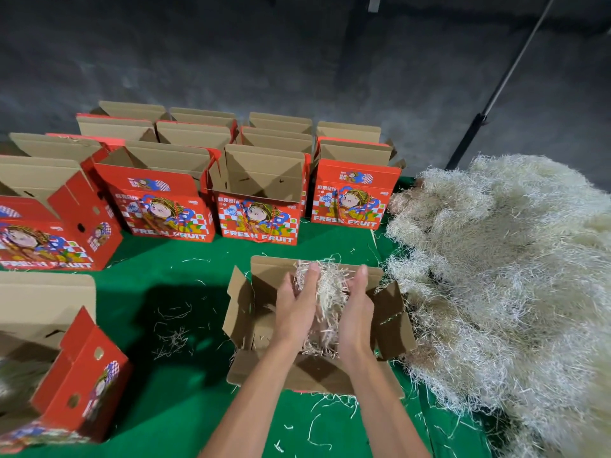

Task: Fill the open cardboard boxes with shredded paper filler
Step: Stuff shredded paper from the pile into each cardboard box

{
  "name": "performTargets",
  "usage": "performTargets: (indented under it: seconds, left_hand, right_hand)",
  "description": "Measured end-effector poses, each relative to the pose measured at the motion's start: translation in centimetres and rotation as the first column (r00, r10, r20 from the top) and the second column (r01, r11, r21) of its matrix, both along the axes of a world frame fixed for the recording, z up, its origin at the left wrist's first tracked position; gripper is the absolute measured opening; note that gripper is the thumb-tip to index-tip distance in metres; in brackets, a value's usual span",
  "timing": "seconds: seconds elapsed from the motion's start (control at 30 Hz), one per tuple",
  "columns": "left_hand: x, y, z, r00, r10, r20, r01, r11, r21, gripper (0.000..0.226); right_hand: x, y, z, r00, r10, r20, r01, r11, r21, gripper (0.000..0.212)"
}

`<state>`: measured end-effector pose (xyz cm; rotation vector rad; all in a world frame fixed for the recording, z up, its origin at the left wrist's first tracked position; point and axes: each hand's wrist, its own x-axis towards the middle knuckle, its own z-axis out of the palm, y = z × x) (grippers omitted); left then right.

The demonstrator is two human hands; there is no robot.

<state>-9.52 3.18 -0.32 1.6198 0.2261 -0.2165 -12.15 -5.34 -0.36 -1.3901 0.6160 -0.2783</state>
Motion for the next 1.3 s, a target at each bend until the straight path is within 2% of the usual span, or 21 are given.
performTargets:
  seconds: [0.1, 0.2, 0.27, 0.3, 0.37, 0.4, 0.5, 0.57, 0.63, 0.7, 0.77, 0.83, 0.93, 1.0, 1.07, 1.13, 1.17, 1.27, 1.3]
  left_hand:
    - [-0.3, -0.2, -0.7, 1.000, 0.008, 0.008, -0.008, 1.000, 0.003, 0.097]
    - [0.4, 0.2, -1.0, 0.992, 0.111, -0.061, -0.113, 0.993, -0.041, 0.076]
    - [0.6, 0.5, -1.1, 0.998, 0.061, -0.018, -0.061, 0.998, 0.019, 0.069]
    - [0.6, 0.4, -1.1, 1.000, 0.001, -0.003, -0.001, 0.999, 0.032, 0.065]
    - [0.4, -0.4, -1.5, 0.998, -0.067, -0.020, 0.067, 0.998, 0.004, 0.068]
    - [0.3, -0.6, -1.5, 0.997, -0.062, -0.033, 0.062, 0.998, -0.012, 0.067]
    - [0.3, -1.1, -1.1, 1.000, -0.020, -0.016, 0.018, 0.996, -0.092, 0.046]
    - [0.1, -1.3, -0.5, 1.000, -0.013, -0.009, 0.012, 0.992, -0.126, 0.043]
    - [0.3, -1.2, -0.4, 0.998, 0.028, -0.064, -0.036, 0.990, -0.135, 0.041]
    - [1.0, -0.7, -0.4, 0.978, 0.028, -0.208, -0.072, 0.975, -0.209, 0.031]
    - [1.7, 0.2, -0.4, 0.942, -0.039, -0.333, -0.091, 0.927, -0.365, 0.039]
    - [2.4, 1.2, -0.8, 0.931, -0.021, -0.363, -0.133, 0.909, -0.394, 0.043]
    - [3.4, 3.8, -1.0, 0.929, 0.151, -0.338, -0.244, 0.937, -0.251, 0.036]
    - [4.4, 5.7, -1.3, 0.911, 0.244, -0.332, -0.317, 0.930, -0.187, 0.042]
    - [4.6, 6.5, -1.6, 0.895, 0.333, -0.297, -0.371, 0.925, -0.080, 0.044]
    - [3.8, 5.5, -1.4, 0.895, 0.348, -0.278, -0.372, 0.928, -0.036, 0.046]
    - [3.2, 4.8, -1.1, 0.939, 0.242, -0.245, -0.262, 0.964, -0.053, 0.054]
    - [2.8, 3.2, -1.4, 0.966, 0.107, -0.237, -0.136, 0.985, -0.107, 0.081]
    - [2.7, 2.8, -1.2, 0.969, 0.073, -0.238, -0.102, 0.989, -0.110, 0.086]
  right_hand:
    - [0.4, 0.1, 0.1, 0.998, -0.053, -0.025, 0.050, 0.994, -0.101, 0.066]
    - [0.6, 0.0, 0.1, 0.995, -0.102, -0.007, 0.100, 0.981, -0.168, 0.044]
    - [0.5, -0.2, 0.2, 0.995, -0.095, -0.009, 0.092, 0.977, -0.190, 0.044]
    - [0.5, -0.1, 0.2, 0.997, -0.082, -0.008, 0.078, 0.974, -0.214, 0.051]
    - [0.6, 0.4, 0.3, 0.999, -0.046, -0.003, 0.043, 0.964, -0.261, 0.080]
    - [0.7, 0.6, 0.3, 1.000, -0.027, 0.009, 0.028, 0.963, -0.268, 0.081]
    - [1.0, 0.5, 0.4, 0.997, 0.061, 0.052, -0.044, 0.959, -0.278, 0.056]
    - [1.1, 0.4, 0.5, 0.994, 0.107, 0.029, -0.093, 0.948, -0.303, 0.055]
    - [1.1, 0.0, 0.8, 0.995, 0.104, 0.008, -0.097, 0.953, -0.286, 0.060]
    - [1.4, -0.7, 1.3, 0.997, 0.055, -0.059, -0.064, 0.984, -0.164, 0.045]
    - [2.0, -1.7, 1.6, 0.982, 0.036, -0.185, -0.026, 0.998, 0.060, 0.020]
    - [2.1, -2.9, 1.6, 0.972, 0.008, -0.234, 0.034, 0.983, 0.179, 0.019]
    - [2.0, -5.8, 1.4, 0.968, -0.066, -0.241, 0.077, 0.996, 0.039, 0.033]
    - [1.6, -7.6, 1.6, 0.963, -0.107, -0.249, 0.112, 0.994, 0.004, 0.046]
    - [1.4, -8.3, 1.5, 0.961, -0.178, -0.212, 0.175, 0.984, -0.031, 0.069]
    - [1.2, -7.1, 1.6, 0.979, -0.146, -0.140, 0.131, 0.985, -0.113, 0.085]
    - [1.2, -6.3, 1.5, 0.992, -0.081, -0.092, 0.071, 0.992, -0.106, 0.084]
    - [1.0, -3.7, 1.2, 0.991, 0.128, -0.049, -0.129, 0.991, -0.028, 0.054]
    - [1.0, -3.0, 1.0, 0.983, 0.177, -0.039, -0.179, 0.983, -0.050, 0.043]
